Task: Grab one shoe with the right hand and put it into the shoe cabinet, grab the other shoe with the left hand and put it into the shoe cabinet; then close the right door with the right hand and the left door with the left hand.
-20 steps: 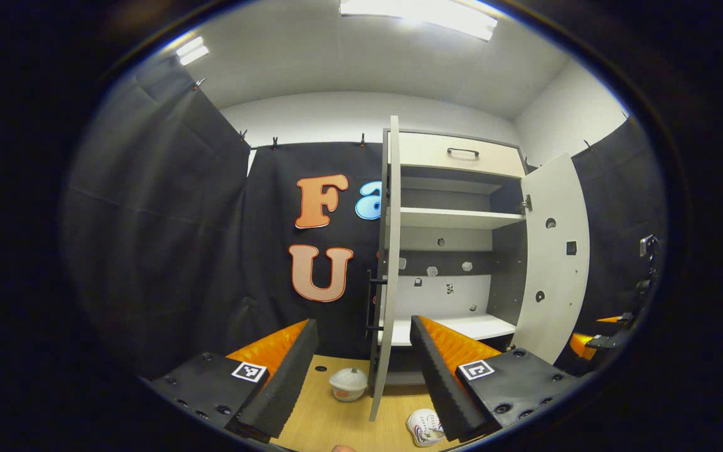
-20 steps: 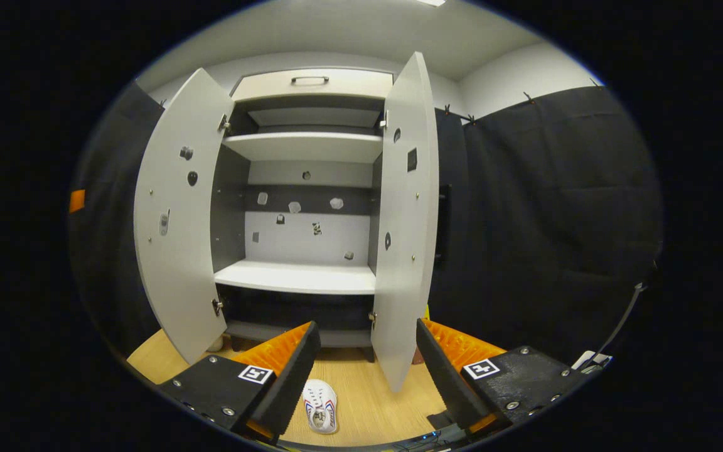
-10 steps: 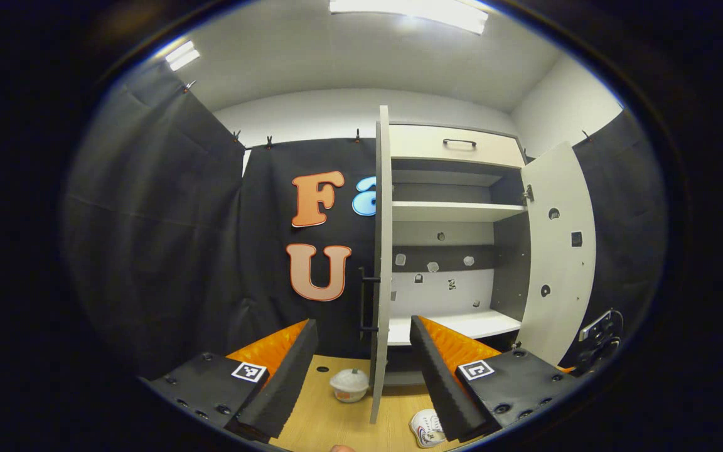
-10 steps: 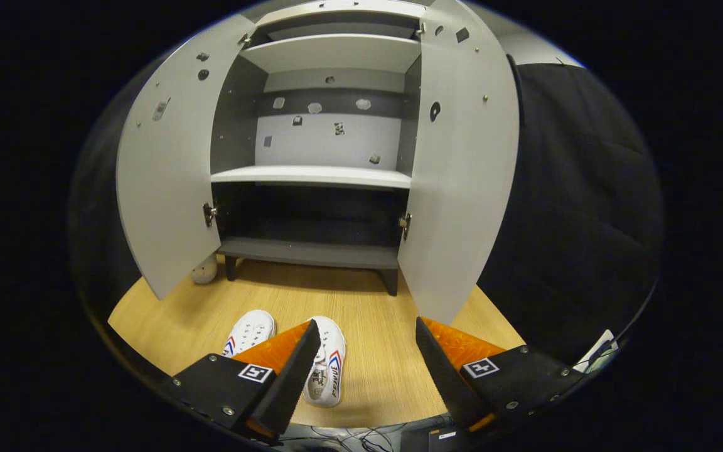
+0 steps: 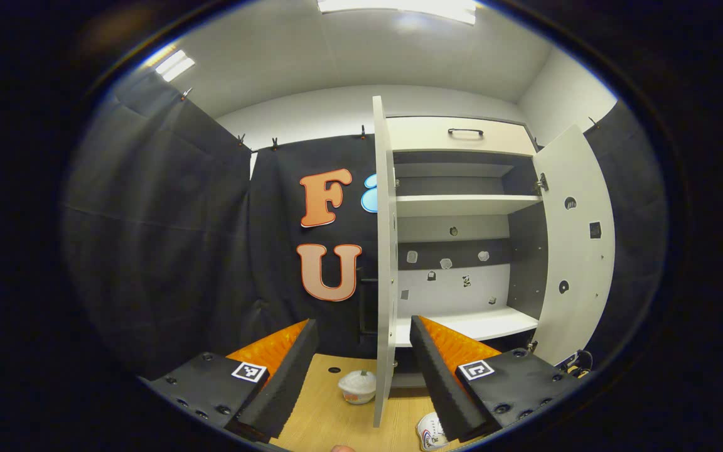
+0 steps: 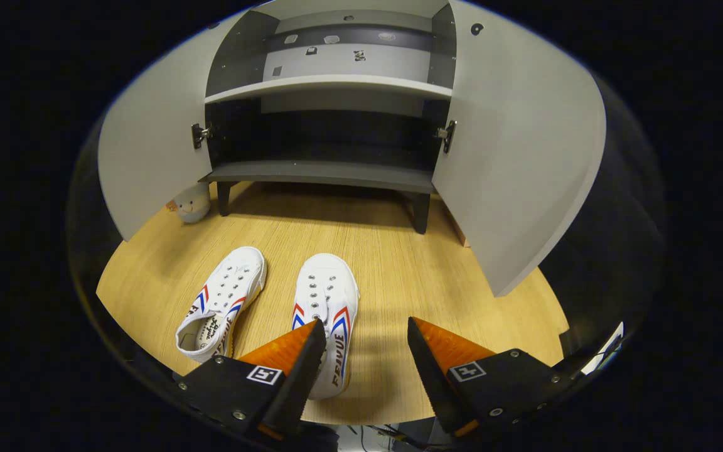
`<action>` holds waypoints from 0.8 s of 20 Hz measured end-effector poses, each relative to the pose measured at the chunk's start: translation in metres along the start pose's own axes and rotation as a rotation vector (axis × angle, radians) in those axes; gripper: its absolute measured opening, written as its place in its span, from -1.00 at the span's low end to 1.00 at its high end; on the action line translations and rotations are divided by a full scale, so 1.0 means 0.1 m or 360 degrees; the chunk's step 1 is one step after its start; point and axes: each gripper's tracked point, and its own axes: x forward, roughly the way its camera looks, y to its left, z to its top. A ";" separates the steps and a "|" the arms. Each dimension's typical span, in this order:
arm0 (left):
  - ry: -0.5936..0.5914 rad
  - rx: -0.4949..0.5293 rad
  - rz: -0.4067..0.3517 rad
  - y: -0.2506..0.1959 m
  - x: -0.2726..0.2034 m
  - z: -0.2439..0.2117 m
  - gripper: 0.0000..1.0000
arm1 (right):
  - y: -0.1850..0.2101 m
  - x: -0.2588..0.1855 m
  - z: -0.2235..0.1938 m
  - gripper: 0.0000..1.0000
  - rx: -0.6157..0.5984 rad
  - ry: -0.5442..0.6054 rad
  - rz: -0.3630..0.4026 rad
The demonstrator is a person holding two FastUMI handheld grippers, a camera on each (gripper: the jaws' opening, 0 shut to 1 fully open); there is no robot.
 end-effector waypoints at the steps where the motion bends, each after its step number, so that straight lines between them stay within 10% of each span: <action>1: 0.0002 0.0005 0.0006 -0.02 0.01 0.00 0.93 | 0.02 0.07 -0.09 0.59 0.0014 0.0043 0.0019; 16: 0.0065 0.0008 0.0093 -0.24 0.01 -0.17 0.90 | 0.23 0.56 -0.51 -0.55 0.0148 0.0336 0.0152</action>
